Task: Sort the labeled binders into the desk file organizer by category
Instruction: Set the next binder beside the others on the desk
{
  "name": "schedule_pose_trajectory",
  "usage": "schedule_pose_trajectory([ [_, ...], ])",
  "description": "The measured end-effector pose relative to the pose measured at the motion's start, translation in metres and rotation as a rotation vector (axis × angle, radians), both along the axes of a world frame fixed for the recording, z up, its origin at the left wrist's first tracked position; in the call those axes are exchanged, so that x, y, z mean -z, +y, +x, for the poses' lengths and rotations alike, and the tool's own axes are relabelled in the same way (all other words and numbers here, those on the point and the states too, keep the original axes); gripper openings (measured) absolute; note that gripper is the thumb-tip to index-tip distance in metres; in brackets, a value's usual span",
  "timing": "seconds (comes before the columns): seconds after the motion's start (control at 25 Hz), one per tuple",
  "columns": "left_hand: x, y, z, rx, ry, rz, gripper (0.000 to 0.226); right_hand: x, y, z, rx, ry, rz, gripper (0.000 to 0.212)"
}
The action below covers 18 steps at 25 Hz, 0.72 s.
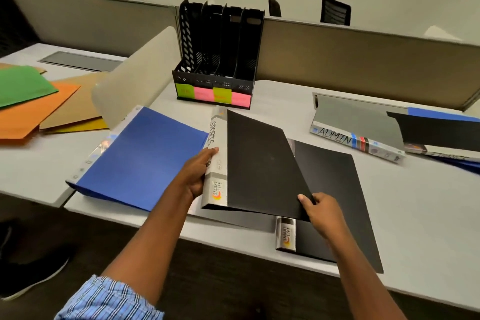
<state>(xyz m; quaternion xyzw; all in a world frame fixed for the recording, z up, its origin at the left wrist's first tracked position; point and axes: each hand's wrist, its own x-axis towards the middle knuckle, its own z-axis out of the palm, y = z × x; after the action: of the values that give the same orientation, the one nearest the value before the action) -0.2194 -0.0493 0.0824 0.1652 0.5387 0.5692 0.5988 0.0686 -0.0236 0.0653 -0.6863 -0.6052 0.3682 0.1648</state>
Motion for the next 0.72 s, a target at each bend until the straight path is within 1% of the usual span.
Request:
schedule_pose_trajectory([
  [0.12,0.007,-0.002,-0.007,0.039,0.027,-0.005,0.032,-0.007,0.010,0.001,-0.133,-0.174,-0.125,0.037],
  [0.2,0.012,-0.005,-0.013,0.064,0.003,0.024,0.033,-0.013,0.016,-0.002,-0.219,-0.182,-0.080,0.044],
  [0.28,0.015,-0.006,-0.024,0.041,-0.027,0.042,0.032,-0.020,0.022,-0.007,-0.378,-0.119,-0.023,0.074],
  [0.32,0.018,-0.007,-0.030,0.017,-0.046,0.039,0.031,-0.021,0.022,-0.010,-0.472,-0.090,-0.037,0.088],
  [0.4,0.024,-0.010,-0.044,-0.039,-0.062,0.016,0.030,-0.016,0.015,-0.023,-0.602,-0.059,-0.097,0.108],
  [0.44,0.028,-0.013,-0.051,-0.059,-0.051,-0.010,0.029,-0.009,0.008,-0.029,-0.625,-0.062,-0.119,0.114],
  [0.52,0.035,-0.017,-0.063,-0.073,-0.007,-0.052,0.026,0.002,-0.006,-0.043,-0.612,-0.077,-0.149,0.119],
  [0.6,0.041,-0.018,-0.068,-0.047,0.033,-0.081,0.026,0.010,-0.015,-0.051,-0.545,-0.063,-0.151,0.118],
  [0.72,0.054,-0.015,-0.070,-0.035,0.043,-0.104,0.028,0.013,-0.019,-0.057,-0.511,-0.124,-0.166,0.117],
])
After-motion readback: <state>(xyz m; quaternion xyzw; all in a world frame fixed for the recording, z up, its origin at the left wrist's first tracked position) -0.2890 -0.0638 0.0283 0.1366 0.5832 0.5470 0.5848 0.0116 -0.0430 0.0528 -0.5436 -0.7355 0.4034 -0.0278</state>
